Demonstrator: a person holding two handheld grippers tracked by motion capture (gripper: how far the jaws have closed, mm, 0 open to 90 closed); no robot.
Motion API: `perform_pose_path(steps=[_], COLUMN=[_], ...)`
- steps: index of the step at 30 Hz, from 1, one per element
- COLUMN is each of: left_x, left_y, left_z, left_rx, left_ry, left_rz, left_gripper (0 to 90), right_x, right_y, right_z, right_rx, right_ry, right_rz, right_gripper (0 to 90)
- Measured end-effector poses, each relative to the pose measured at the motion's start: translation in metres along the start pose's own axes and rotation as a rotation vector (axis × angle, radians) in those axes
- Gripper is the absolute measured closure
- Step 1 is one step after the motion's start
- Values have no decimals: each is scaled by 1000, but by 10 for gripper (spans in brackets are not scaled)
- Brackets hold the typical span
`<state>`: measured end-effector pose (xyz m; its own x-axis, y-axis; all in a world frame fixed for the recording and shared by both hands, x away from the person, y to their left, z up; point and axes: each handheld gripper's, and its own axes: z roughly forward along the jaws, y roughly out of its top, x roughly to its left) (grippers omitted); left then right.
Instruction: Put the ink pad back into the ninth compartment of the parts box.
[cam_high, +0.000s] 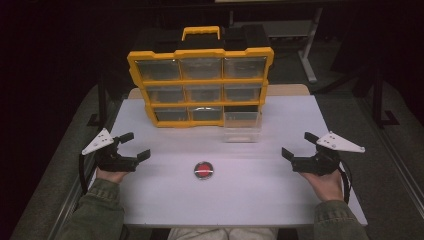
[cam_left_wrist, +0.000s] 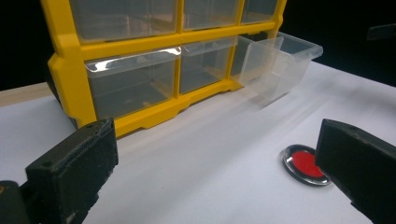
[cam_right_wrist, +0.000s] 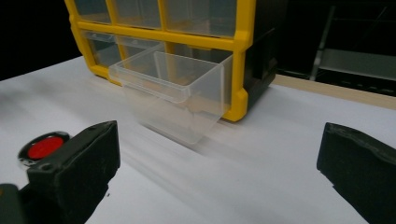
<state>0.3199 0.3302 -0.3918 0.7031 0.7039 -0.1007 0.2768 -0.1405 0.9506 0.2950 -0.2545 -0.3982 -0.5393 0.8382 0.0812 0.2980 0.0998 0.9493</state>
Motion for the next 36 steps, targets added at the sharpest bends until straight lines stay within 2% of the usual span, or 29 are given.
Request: perform_pose_path(steps=[9,18,20,23,24,26,30,36], left_x=[-2,-4,-3,-3,-3,-3,-4,-9], left_y=[-1,-1,-1,1,5,10,16,24], left_z=[2,8,10,10,11,11,11,21], left_rx=[13,47,53,56,56,47,42,72], left_ry=[15,-5,-14,-13,-7,-7,-18,-43], left_rz=[-1,-26,-36,-34,-24,-30,-36,-4], left_gripper=[0,0,0,0,0,0,0,0], right_x=[-4,-4,-3,-1,0,0,-3,-2], right_y=[-1,-4,-5,-6,-5,-5,-5,-5], right_z=[-3,-4,-1,1,2,1,-1,0], right_rx=[-3,3,11,19,17,15,11,12], right_ry=[-5,-5,8,12,17,12,8,13], right_rz=[13,17,27,19,13,8,20,14], right_gripper=[0,0,0,0,0,0,0,0])
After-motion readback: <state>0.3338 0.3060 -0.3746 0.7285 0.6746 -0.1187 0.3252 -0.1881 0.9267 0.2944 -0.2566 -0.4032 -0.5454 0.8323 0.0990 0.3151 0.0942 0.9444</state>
